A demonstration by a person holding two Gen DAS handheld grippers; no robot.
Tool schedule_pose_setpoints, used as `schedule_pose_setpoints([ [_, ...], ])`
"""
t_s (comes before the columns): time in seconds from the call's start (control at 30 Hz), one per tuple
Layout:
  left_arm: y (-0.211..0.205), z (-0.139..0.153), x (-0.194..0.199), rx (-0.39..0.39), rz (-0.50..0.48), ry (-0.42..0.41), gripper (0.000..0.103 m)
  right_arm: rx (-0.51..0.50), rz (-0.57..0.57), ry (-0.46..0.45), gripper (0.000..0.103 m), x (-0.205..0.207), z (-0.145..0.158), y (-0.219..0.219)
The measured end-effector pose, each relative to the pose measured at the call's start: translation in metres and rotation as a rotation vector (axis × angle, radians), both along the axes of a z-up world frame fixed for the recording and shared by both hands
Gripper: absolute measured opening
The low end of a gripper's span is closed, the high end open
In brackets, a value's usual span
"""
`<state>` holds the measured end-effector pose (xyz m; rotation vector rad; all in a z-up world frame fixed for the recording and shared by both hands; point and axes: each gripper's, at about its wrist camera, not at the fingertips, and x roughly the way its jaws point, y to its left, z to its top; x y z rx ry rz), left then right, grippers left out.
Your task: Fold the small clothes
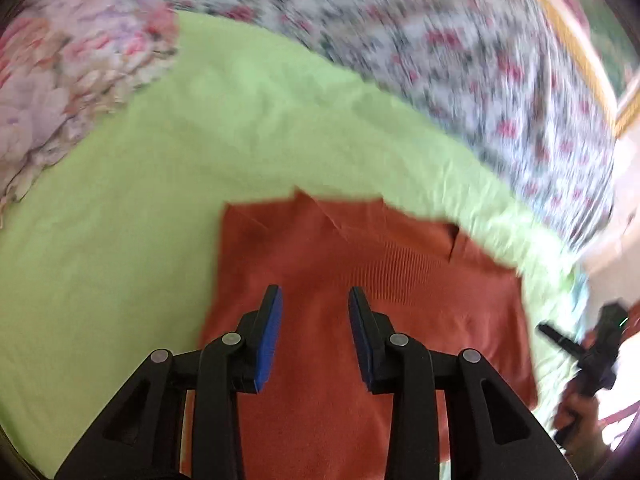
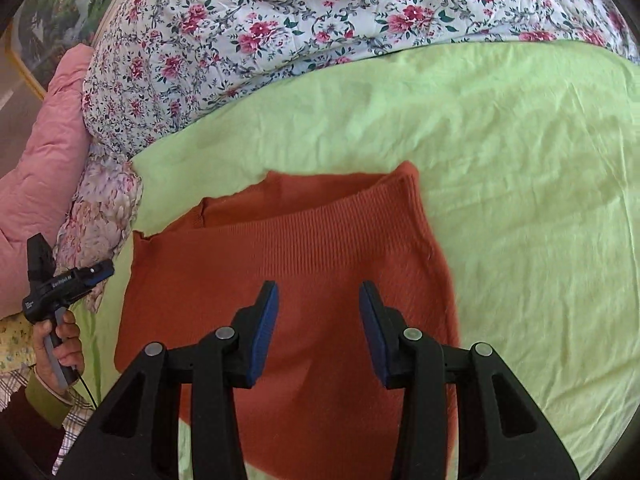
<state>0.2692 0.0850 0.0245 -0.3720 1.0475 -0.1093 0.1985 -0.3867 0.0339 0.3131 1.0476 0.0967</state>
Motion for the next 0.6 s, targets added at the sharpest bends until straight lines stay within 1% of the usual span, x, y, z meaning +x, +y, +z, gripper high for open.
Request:
schedule_pose_setpoints([
  [0.03,-0.011,-0.007,0.005,0.020,-0.028,0.013,0.035,0.011,-0.004,0.005,0.043,-0.001,-0.001,0.003],
  [0.1,-0.019,-0.019,0.015,0.042,-0.041,0.029,0.035,0.045,-0.016,0.008,0.043,-0.003,-0.002,0.006],
  [0.17,-0.015,-0.032,0.030,0.095,-0.007,0.058,0.034,0.059,-0.014,0.008,0.043,-0.006,0.000,0.011],
  [0.23,-0.003,-0.036,0.040,0.117,0.048,0.072,0.034,0.063,-0.004,0.002,0.043,-0.009,0.004,0.017],
  [0.33,0.022,-0.025,0.043,0.099,0.133,0.057,0.035,0.064,0.008,-0.007,0.043,-0.017,0.014,0.022],
  [0.37,0.028,-0.018,0.039,0.109,0.157,0.044,0.038,0.064,0.008,-0.012,0.043,-0.020,0.017,0.023],
  [0.4,0.031,-0.012,0.034,0.106,0.167,0.034,0.042,0.069,0.005,-0.018,0.043,-0.025,0.021,0.024],
  [0.53,0.038,0.003,0.002,0.046,0.173,0.023,0.044,0.085,-0.009,-0.018,0.043,-0.041,0.023,0.030],
  [0.6,0.036,0.007,-0.021,-0.002,0.170,0.029,0.045,0.091,-0.017,-0.008,0.043,-0.049,0.021,0.035],
])
